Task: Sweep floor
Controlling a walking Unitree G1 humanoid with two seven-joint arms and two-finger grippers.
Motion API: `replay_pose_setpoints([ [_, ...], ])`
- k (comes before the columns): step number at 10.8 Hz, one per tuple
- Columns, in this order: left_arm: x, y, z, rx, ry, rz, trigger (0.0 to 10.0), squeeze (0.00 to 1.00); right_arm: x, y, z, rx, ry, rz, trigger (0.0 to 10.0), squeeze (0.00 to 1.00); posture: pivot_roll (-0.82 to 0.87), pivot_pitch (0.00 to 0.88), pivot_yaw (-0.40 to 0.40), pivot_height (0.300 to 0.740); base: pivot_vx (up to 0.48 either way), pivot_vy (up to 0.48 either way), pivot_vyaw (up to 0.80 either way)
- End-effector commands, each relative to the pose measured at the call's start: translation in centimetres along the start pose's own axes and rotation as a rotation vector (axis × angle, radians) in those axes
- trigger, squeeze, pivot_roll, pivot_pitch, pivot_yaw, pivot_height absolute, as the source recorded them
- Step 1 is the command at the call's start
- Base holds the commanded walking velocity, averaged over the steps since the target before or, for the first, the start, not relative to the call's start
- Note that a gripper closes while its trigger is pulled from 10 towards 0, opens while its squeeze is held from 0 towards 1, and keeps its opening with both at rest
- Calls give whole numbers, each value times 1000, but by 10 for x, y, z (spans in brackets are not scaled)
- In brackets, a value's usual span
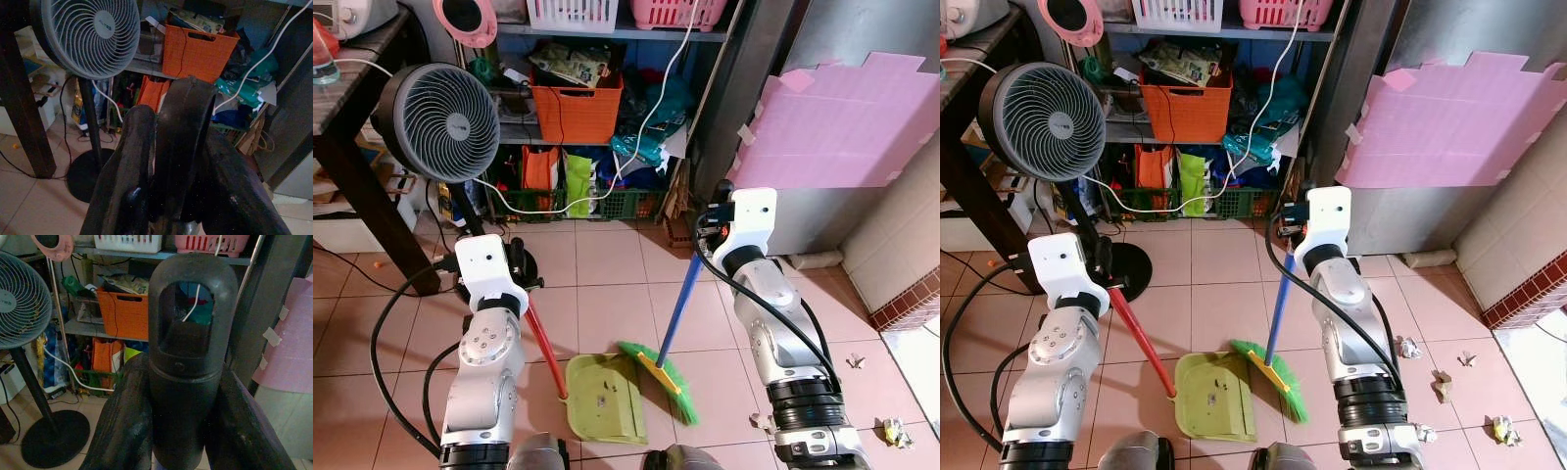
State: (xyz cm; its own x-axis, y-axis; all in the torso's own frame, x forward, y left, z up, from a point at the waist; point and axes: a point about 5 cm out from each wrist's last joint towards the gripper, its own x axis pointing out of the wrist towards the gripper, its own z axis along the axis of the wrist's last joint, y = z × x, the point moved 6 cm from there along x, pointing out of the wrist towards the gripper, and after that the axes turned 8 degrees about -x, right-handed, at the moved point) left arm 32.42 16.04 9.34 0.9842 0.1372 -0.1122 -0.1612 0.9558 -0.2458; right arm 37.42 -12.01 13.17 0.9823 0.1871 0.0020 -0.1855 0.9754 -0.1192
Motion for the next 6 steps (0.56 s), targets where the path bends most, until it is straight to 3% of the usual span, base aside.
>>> replay_pose_setpoints([
  [1, 1, -10, 11, -29, -50, -18, 10000, 0, 4, -2, 10, -1, -28, 0, 10000, 0, 5, 0, -80, 740, 0, 0, 0],
  [6, 2, -10, 11, -1, -51, -12, 10000, 0, 5, -3, 5, 8, -19, -27, 10000, 0, 0, 0, -57, 740, 0, 0, 0],
])
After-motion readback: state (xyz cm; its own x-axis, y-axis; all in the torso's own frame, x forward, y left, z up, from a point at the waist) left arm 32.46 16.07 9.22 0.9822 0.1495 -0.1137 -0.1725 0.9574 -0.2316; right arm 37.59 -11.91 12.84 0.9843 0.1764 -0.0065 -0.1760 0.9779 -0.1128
